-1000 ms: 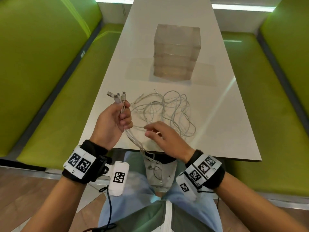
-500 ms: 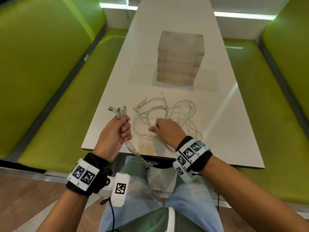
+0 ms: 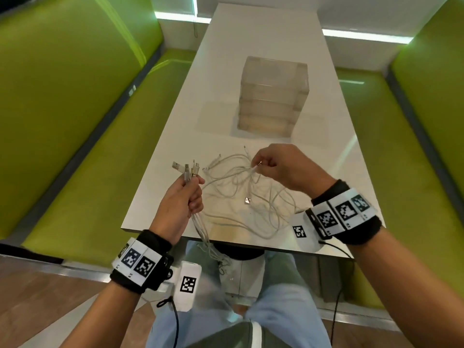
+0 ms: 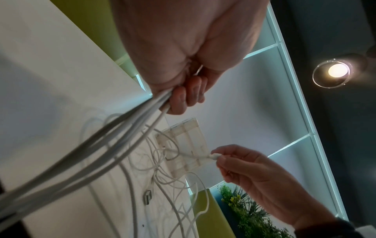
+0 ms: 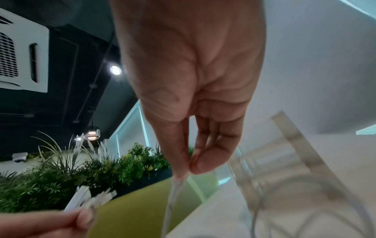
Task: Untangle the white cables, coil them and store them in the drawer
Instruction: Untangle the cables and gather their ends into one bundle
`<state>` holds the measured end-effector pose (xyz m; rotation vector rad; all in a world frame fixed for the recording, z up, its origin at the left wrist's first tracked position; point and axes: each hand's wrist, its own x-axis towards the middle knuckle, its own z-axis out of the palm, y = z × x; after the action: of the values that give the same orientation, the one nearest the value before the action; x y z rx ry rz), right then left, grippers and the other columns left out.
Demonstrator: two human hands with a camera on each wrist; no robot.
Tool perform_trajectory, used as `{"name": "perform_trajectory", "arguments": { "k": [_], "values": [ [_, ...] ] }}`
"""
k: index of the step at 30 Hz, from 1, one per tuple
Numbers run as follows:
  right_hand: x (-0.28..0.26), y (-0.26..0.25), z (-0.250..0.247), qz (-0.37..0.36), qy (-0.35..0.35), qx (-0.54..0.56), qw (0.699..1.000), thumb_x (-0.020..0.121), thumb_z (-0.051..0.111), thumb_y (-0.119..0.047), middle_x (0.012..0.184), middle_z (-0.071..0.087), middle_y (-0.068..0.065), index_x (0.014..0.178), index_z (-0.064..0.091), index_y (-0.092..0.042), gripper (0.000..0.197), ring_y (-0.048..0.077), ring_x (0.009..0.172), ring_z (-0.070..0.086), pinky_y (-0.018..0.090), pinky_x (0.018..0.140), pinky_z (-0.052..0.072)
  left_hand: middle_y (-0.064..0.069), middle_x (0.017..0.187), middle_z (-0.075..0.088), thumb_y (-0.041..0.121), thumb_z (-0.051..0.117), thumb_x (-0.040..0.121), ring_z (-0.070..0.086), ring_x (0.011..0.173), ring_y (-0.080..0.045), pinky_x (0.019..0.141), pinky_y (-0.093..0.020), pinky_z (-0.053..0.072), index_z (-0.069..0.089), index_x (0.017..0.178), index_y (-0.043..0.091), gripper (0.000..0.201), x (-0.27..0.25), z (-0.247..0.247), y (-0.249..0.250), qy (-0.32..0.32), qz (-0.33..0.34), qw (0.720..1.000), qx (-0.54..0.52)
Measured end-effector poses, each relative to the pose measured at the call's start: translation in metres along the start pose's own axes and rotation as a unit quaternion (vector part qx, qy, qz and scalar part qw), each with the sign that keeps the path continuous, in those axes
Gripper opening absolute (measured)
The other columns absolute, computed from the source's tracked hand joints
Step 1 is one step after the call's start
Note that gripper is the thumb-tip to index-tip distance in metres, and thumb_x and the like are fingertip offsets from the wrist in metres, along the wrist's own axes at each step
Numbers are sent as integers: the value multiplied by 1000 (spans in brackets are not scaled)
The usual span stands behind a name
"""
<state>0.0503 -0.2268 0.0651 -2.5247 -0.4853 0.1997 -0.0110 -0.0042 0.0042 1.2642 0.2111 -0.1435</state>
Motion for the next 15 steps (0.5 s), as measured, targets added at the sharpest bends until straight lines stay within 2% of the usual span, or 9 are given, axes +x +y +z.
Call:
{"name": "perform_trajectory", "arguments": {
  "k": [3, 5, 7, 10, 15],
  "values": [
    [-1, -10, -19, -43, -53, -8, 998, 85, 65, -9, 84, 59, 3, 95, 73, -12, 13, 6, 72, 53, 15, 67, 40, 7, 57, 46, 15, 37, 102, 40, 55, -9, 55, -21, 32, 54, 85, 12, 24, 5, 12, 1, -16, 27, 999, 11],
    [1, -18, -21, -66, -65, 17, 996, 84, 67, -11, 84, 59, -2, 92, 73, -14, 11, 3, 74, 55, 10, 65, 42, 5, 65, 63, 14, 36, 102, 55, 62, -11, 59, -21, 43, 55, 87, 11, 25, 9, 22, 2, -19, 51, 998, 26],
    [4, -25, -17, -83, -62, 43, 994, 83, 68, -12, 76, 59, -9, 89, 73, -15, 9, -3, 66, 55, 7, 61, 41, -1, 78, 73, 11, 34, 102, 67, 75, -15, 70, -23, 53, 54, 90, 9, 24, 12, 31, 3, -25, 67, 997, 22],
    [10, -30, -6, -77, -35, 94, 992, 81, 68, -8, 63, 59, -13, 87, 73, -11, 8, -3, 57, 54, 10, 58, 42, -9, 88, 73, 11, 35, 102, 70, 86, -21, 85, -32, 55, 55, 92, 7, 22, 12, 42, 3, -37, 65, 997, -15],
    [14, -25, 7, -45, 4, 139, 989, 81, 66, -6, 66, 62, -12, 87, 72, -11, 10, -4, 58, 56, 21, 68, 48, -4, 82, 74, 11, 36, 101, 71, 88, -20, 87, -31, 55, 58, 94, 6, 24, 11, 46, 3, -55, 61, 995, -49]
  ]
}}
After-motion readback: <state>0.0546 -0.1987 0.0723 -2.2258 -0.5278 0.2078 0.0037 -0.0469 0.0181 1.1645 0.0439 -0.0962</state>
